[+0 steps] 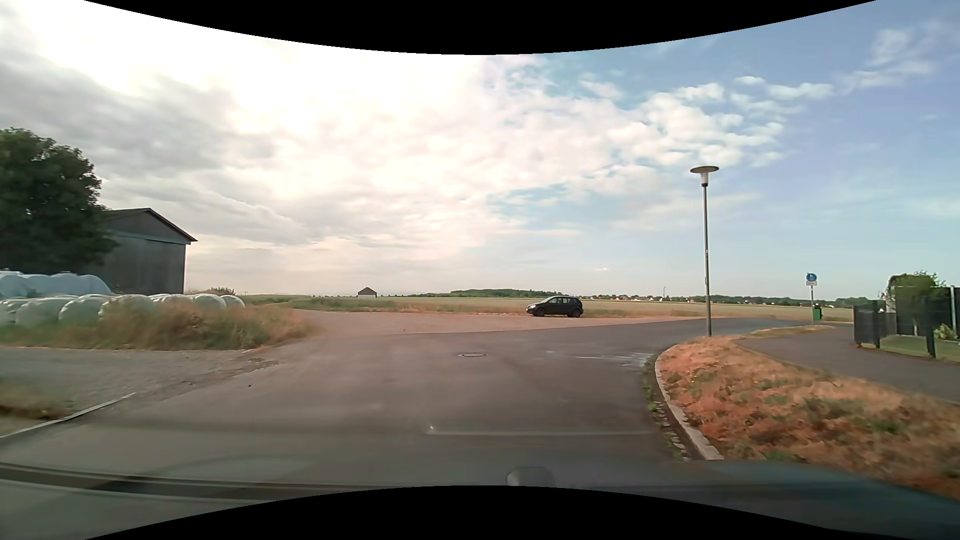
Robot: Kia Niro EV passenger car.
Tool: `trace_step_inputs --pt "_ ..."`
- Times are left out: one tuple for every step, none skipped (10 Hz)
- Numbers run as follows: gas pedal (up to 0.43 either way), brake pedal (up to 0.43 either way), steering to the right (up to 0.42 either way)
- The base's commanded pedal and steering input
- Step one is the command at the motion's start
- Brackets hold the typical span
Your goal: Follow the waypoints while adhering to traffic rules and regulations
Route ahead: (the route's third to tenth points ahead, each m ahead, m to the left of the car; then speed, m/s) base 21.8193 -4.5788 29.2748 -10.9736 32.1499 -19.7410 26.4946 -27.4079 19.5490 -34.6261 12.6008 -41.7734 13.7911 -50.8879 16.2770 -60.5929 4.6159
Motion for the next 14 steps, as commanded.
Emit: trace_step_inputs --pt "0.008 0.000 0.032" --pt "0.008 0.000 0.040" --pt "0.008 0.000 0.047" --pt "0.020 0.000 0.051" --pt "0.020 0.000 0.056" --pt "0.020 0.000 0.061" --pt "0.020 0.000 0.064" --pt "0.020 0.000 0.070" --pt "0.020 0.000 0.074" --pt "0.020 0.000 0.083" --pt "0.028 0.000 0.099" --pt "0.028 0.000 0.114" --pt "0.039 0.000 0.127" --pt "0.059 0.000 0.148"
